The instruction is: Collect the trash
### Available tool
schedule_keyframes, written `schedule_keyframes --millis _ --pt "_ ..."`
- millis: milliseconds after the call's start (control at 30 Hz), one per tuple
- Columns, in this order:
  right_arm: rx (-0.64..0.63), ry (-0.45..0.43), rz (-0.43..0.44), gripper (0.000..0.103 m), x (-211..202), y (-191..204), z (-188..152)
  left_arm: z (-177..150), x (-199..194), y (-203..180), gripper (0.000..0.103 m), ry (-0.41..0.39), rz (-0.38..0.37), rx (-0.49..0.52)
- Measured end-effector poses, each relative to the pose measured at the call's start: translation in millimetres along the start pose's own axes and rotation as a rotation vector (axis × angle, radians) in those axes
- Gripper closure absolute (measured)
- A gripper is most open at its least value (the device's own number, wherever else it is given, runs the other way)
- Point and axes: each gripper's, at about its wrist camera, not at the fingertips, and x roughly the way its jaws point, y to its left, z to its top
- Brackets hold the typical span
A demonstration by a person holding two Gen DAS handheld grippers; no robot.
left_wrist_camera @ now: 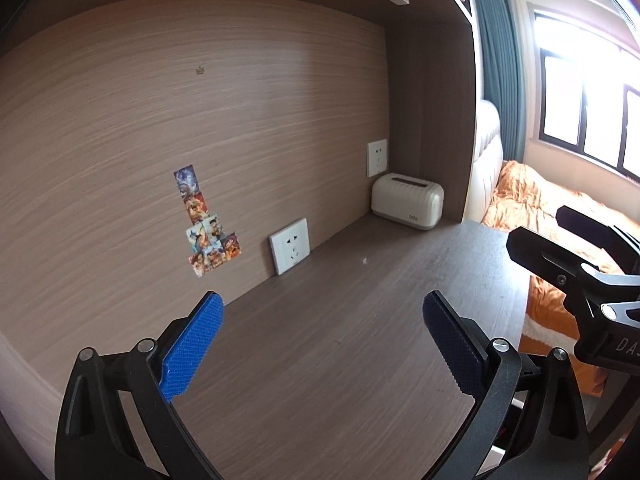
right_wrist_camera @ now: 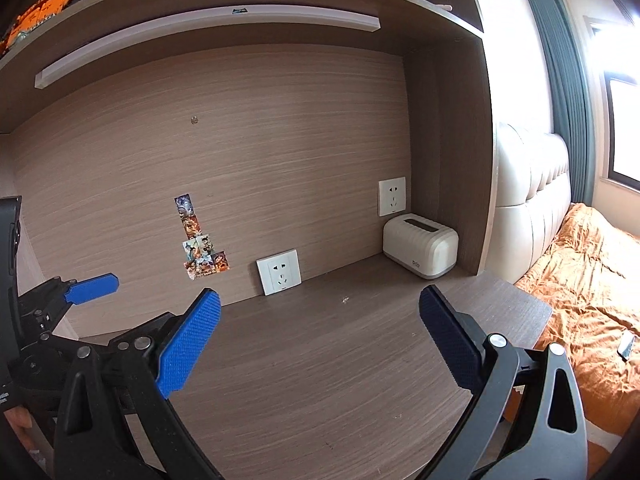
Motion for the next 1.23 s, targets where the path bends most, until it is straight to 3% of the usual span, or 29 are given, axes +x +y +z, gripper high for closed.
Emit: schedule_keyframes --millis 700,1233 --pt "-0.002 0.0 -0.06 0.004 5.2 -0.2 -2.8 2.5 7.5 -5.4 0.005 0.014 -0.06 0.006" --pt "0.03 0.015 -0.078 0.004 5.7 -3.3 -6.9 1.4 13.7 -6.1 0.005 0.024 -0.053 0.016"
